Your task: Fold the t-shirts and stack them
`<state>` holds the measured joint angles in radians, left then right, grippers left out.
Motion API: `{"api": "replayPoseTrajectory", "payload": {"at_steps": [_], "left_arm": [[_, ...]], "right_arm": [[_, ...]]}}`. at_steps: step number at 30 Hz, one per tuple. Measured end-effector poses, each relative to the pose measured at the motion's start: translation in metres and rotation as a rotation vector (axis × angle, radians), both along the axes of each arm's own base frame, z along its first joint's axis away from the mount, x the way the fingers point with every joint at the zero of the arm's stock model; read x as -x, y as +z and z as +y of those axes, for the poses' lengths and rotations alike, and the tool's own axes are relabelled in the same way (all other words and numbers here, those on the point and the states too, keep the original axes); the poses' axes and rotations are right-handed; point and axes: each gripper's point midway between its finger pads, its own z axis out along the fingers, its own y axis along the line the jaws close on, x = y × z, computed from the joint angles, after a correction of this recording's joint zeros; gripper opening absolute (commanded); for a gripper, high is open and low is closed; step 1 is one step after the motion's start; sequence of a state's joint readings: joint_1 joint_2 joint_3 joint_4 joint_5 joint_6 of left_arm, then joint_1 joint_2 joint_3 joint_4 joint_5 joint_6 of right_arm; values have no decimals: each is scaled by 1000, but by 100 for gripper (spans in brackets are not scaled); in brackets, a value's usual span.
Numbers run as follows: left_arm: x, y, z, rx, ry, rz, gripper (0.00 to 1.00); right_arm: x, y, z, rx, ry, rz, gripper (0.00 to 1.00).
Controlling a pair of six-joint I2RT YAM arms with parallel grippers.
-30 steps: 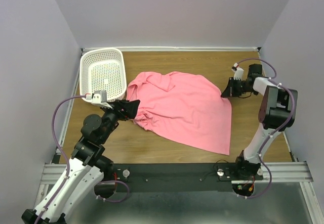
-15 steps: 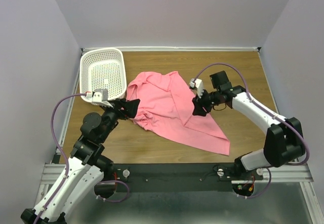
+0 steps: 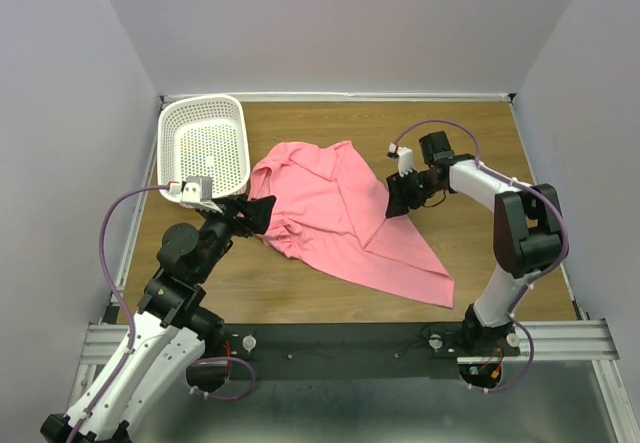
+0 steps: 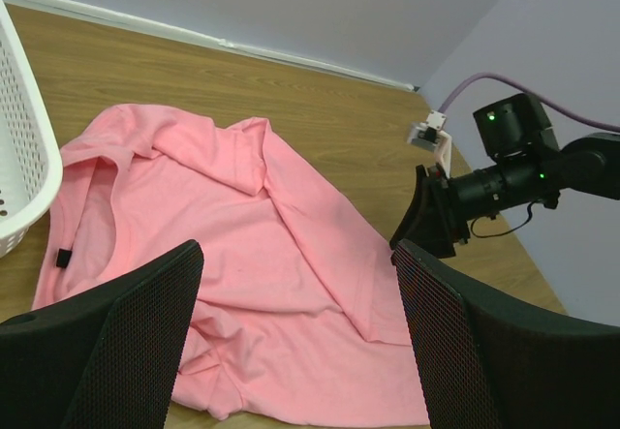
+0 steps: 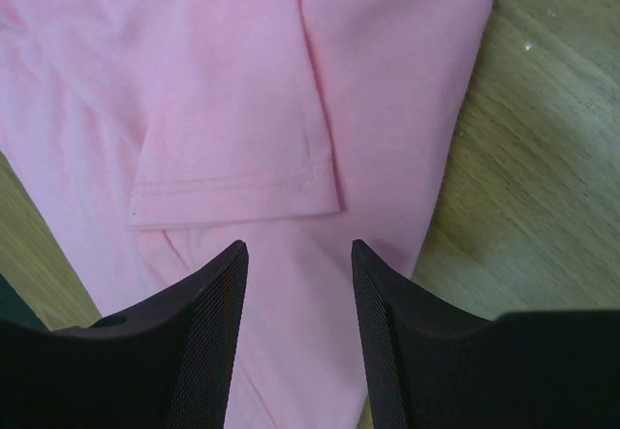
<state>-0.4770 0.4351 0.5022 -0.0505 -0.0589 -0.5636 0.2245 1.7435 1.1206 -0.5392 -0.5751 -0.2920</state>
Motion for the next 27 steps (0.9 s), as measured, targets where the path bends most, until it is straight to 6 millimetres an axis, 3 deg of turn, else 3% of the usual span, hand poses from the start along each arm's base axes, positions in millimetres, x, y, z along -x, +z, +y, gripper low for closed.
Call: {"api": "replayPoseTrajectory", "payload": {"at_steps": [3,9,16,19,25,27], "left_arm": [[0,1,0,-1,0,-3,88],[0,1,0,-5,0,-5,88],[-1,0,0,-9,-1,-3,88],[-1,-1,0,-11,-1,-3,88],[0,-1,-1,-13,-6,-5,88],[0,0,-1,-13,-7,-5,88]], "right_arm": [[-5,-12,3,-6,-26,54,53],[-15,-13,11,-36,-43,70,51],[-11,-24,16,-40,-42,116,48],[-10,-27,19,-39,-39,127,43],[-10,-26,22,-38,-40,128,1],[-11,-27,22,-30,-45,126,1]]}}
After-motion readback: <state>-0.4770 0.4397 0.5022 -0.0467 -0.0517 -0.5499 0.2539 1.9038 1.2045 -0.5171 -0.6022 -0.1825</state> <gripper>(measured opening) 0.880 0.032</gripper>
